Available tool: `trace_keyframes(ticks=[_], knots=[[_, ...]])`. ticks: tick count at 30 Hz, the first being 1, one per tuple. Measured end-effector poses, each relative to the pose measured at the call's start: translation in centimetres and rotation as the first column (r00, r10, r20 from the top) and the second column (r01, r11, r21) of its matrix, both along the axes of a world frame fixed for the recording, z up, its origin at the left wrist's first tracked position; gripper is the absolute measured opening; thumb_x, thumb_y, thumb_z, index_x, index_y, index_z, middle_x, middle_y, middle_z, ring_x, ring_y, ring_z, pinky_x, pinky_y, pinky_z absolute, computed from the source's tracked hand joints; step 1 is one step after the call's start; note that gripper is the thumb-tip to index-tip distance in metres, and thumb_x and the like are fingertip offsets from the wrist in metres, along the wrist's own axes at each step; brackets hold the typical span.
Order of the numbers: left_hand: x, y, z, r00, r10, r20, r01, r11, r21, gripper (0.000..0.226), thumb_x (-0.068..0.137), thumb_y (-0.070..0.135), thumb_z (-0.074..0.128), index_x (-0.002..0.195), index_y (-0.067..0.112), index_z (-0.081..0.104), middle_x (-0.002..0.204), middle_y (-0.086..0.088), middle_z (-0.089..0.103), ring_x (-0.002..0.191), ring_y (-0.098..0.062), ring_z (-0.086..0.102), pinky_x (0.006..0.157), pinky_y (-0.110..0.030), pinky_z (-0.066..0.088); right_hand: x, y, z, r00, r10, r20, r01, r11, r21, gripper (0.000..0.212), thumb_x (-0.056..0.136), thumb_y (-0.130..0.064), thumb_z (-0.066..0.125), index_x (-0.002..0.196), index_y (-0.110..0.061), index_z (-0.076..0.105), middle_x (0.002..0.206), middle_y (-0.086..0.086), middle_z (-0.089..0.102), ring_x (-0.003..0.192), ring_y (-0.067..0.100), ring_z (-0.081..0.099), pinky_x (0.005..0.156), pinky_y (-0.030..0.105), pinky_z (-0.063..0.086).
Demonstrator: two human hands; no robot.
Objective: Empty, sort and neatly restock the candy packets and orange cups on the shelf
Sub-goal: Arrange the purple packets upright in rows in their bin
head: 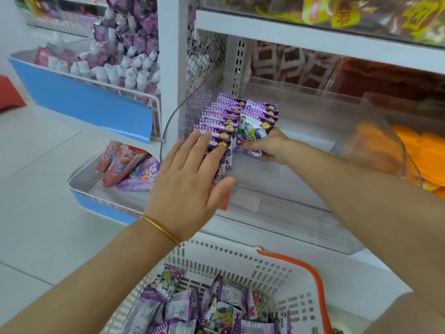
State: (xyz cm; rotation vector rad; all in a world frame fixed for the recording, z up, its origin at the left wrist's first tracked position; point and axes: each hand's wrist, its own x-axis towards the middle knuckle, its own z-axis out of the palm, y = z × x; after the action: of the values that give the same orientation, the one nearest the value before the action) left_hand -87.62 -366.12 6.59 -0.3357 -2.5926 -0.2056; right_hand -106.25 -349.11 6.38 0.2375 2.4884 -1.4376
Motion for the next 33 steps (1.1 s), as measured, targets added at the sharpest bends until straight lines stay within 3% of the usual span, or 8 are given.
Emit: trace_keyframes(ticks=[5, 9, 13, 20, 24, 27, 30, 33], knots=[[-0.1, -0.2, -0.1, 1.000, -0.020, 0.003, 0.020, 1.000, 0.021, 0.063, 0.094, 0.051, 0.023, 0.134, 0.011, 0.049, 0.145, -0.015, 0.041, 0.139, -0.031, 0.031, 0.113, -0.040, 0.016, 2.1, 1.0, 1.9, 0.997, -0.008, 0.076, 0.018, 0.992, -0.127, 0.038, 0.073, -0.009, 0.081, 0.099, -0.006, 0.053, 0.094, 0.008, 0.062, 0.073, 0.016, 0.060, 0.062, 0.029, 0.056], [0.3, -0.7, 0.9, 0.996, -0.072, -0.061, 0.074, 0.996, 0.042, 0.060, 0.094, 0.047, 0.030, 0.133, 0.005, 0.049, 0.141, -0.021, 0.043, 0.135, -0.038, 0.033, 0.113, -0.045, 0.021, 8.3, 1.7, 6.9, 0.967, -0.041, -0.251, 0.009, 0.992, -0.126, 0.032, 0.085, -0.008, 0.069, 0.111, -0.007, 0.050, 0.093, 0.003, 0.054, 0.074, 0.013, 0.054, 0.057, 0.026, 0.050], [3.6, 0.0, 1.2, 0.956, -0.217, -0.195, 0.214, 0.976, -0.037, 0.043, 0.094, 0.028, 0.043, 0.121, -0.003, 0.056, 0.133, -0.023, 0.049, 0.127, -0.040, 0.039, 0.110, -0.048, 0.029, 19.7, 3.3, 7.8, 0.867, 0.200, -0.456, -0.297, 0.943, -0.151, 0.020, 0.089, -0.008, 0.062, 0.107, -0.017, 0.057, 0.081, 0.000, 0.058, 0.062, 0.013, 0.061, 0.044, 0.024, 0.047], [9.0, 0.9, -4.4, 0.930, -0.362, 0.060, 0.366, 0.914, -0.175, 0.030, 0.092, 0.020, 0.047, 0.113, 0.003, 0.059, 0.132, -0.021, 0.051, 0.122, -0.042, 0.045, 0.096, -0.054, 0.041, 22.2, 5.5, -13.0, 0.803, 0.503, 0.319, -0.580, 0.783, 0.227, 0.032, 0.093, -0.017, 0.058, 0.124, -0.009, 0.055, 0.110, 0.003, 0.059, 0.088, 0.020, 0.062, 0.079, 0.037, 0.055], [11.1, 0.1, -7.6, 0.930, -0.285, 0.234, 0.333, 0.921, -0.202, 0.030, 0.086, 0.020, 0.052, 0.110, 0.005, 0.061, 0.129, -0.019, 0.054, 0.119, -0.040, 0.048, 0.095, -0.049, 0.041, 23.4, 7.9, -24.6, 0.660, 0.577, 0.482, -0.752, 0.513, 0.415, 0.072, 0.087, -0.017, 0.067, 0.148, -0.015, 0.028, 0.154, 0.017, 0.023, 0.132, 0.032, 0.040, 0.106, 0.038, 0.039], [12.0, -0.8, -9.3, 0.911, -0.236, 0.339, 0.316, 0.926, -0.205, 0.033, 0.085, 0.024, 0.050, 0.112, 0.008, 0.059, 0.130, -0.018, 0.052, 0.119, -0.039, 0.047, 0.092, -0.051, 0.047, 24.2, 8.9, -28.6, 0.553, 0.624, 0.552, -0.823, 0.308, 0.477, 0.090, 0.083, -0.017, 0.071, 0.152, -0.030, 0.014, 0.158, 0.011, -0.013, 0.131, 0.035, 0.041, 0.096, 0.038, 0.047], [12.0, -1.2, -10.1, 0.900, -0.197, 0.390, 0.283, 0.943, -0.174, 0.036, 0.085, 0.027, 0.044, 0.112, 0.008, 0.060, 0.129, -0.017, 0.052, 0.118, -0.037, 0.047, 0.091, -0.051, 0.049, 23.7, 8.8, -29.8, 0.493, 0.672, 0.553, -0.834, 0.183, 0.521, 0.091, 0.081, -0.021, 0.073, 0.150, -0.028, 0.014, 0.158, 0.013, -0.017, 0.117, 0.034, 0.054, 0.082, 0.035, 0.054], [11.5, -1.2, -10.7, 0.888, -0.190, 0.419, 0.274, 0.950, -0.151, 0.039, 0.085, 0.028, 0.041, 0.113, 0.008, 0.060, 0.128, -0.018, 0.053, 0.116, -0.038, 0.048, 0.090, -0.051, 0.049, 23.3, 8.2, -30.5, 0.460, 0.676, 0.576, -0.832, 0.102, 0.545, 0.087, 0.079, -0.034, 0.075, 0.147, -0.020, 0.022, 0.157, 0.019, 0.002, 0.129, 0.037, 0.042, 0.097, 0.042, 0.049]])
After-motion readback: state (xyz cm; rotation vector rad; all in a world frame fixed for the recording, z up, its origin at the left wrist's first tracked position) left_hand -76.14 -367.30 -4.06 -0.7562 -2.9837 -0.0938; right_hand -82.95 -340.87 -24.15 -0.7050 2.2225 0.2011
